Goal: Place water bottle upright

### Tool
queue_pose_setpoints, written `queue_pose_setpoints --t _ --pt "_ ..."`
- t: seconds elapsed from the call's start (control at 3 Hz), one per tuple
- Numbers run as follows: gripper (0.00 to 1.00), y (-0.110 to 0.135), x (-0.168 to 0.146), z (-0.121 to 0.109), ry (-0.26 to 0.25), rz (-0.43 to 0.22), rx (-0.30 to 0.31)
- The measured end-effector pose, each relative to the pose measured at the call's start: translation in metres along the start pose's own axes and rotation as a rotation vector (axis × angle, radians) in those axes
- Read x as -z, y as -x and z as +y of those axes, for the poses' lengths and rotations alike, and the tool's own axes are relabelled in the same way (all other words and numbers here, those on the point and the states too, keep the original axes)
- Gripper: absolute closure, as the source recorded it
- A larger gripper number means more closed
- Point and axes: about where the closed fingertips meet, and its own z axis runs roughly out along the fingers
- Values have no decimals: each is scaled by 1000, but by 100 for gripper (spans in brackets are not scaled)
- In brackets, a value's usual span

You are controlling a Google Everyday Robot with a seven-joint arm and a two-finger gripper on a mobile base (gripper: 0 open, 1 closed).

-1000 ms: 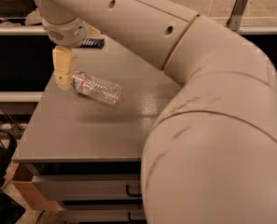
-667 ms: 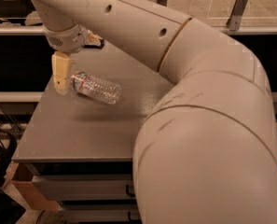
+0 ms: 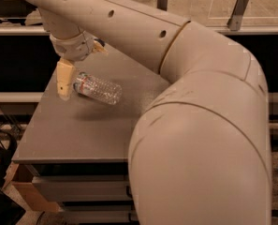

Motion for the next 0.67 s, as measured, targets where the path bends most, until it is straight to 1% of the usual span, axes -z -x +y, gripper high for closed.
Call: queue_pose_setpoints --t 0.33,0.67 --pt "0 -3 -10 -1 25 9 -51" --pt "0 -6 -16 -1 50 2 -90"
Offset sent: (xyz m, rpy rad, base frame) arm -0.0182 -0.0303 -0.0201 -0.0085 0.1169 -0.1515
